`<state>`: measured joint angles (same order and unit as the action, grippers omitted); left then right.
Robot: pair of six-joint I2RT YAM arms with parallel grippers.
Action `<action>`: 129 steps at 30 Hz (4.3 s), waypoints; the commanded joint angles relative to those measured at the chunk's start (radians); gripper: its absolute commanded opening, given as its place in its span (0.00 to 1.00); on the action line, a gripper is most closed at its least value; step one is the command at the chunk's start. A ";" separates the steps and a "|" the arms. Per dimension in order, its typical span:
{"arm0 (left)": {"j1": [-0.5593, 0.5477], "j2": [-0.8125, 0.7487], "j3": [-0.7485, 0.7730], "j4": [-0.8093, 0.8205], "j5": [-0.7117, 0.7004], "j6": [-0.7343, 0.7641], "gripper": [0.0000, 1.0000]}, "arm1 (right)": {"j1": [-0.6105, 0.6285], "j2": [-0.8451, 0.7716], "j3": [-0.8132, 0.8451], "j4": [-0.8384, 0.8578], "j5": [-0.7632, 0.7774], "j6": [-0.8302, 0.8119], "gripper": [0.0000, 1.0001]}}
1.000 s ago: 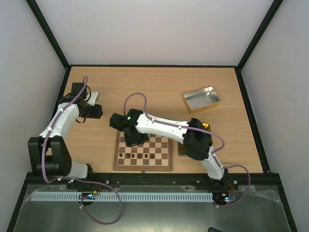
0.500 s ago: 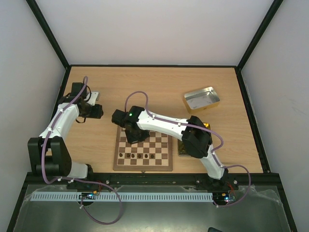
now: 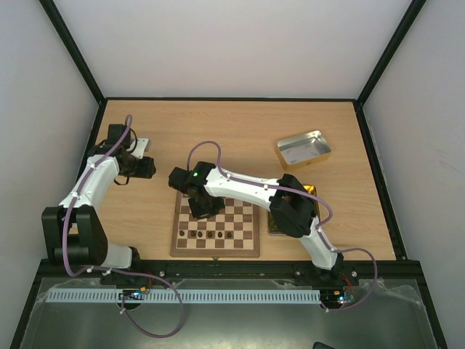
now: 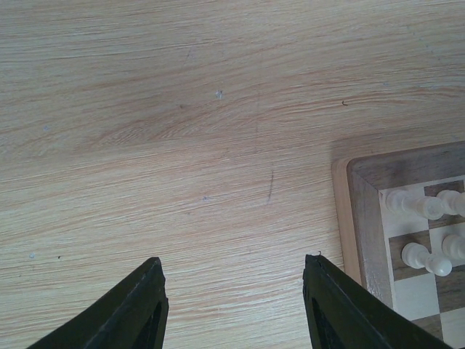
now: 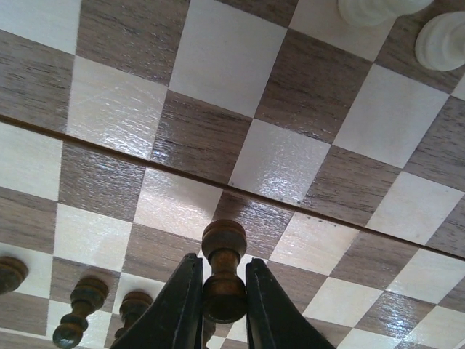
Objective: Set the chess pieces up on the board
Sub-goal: Place the chess piece on the chessboard, then pick up the chess piece from the chessboard.
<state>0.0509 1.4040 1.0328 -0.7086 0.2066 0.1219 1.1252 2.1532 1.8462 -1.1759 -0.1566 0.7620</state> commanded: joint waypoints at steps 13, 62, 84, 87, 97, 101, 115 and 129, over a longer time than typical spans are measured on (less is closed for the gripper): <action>0.006 -0.007 0.004 -0.007 0.015 0.007 0.52 | 0.000 0.017 -0.013 -0.006 0.001 -0.024 0.28; -0.852 0.059 0.076 -0.272 -0.106 0.572 0.47 | -0.394 -0.699 -0.358 -0.048 0.169 0.115 0.41; -0.912 0.182 0.078 -0.148 -0.088 0.567 0.30 | -0.445 -0.704 -0.362 -0.073 0.177 0.071 0.41; -0.911 0.187 0.070 -0.147 -0.084 0.568 0.30 | -0.452 -0.704 -0.361 -0.074 0.175 0.066 0.41; -0.911 0.191 0.024 -0.123 -0.079 0.575 0.28 | -0.458 -0.711 -0.369 -0.079 0.173 0.063 0.41; -0.912 0.194 0.019 -0.115 -0.084 0.576 0.27 | -0.459 -0.712 -0.371 -0.079 0.173 0.064 0.41; -0.912 0.195 0.001 -0.105 -0.102 0.583 0.07 | -0.459 -0.721 -0.381 -0.076 0.172 0.066 0.40; -0.898 0.150 0.103 -0.203 -0.128 0.561 0.02 | -0.459 -0.730 -0.481 0.012 0.131 0.075 0.51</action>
<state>-0.8524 1.5856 1.0790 -0.8433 0.0982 0.6907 0.6712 1.4487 1.4059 -1.2034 -0.0135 0.8375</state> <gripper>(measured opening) 0.079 0.506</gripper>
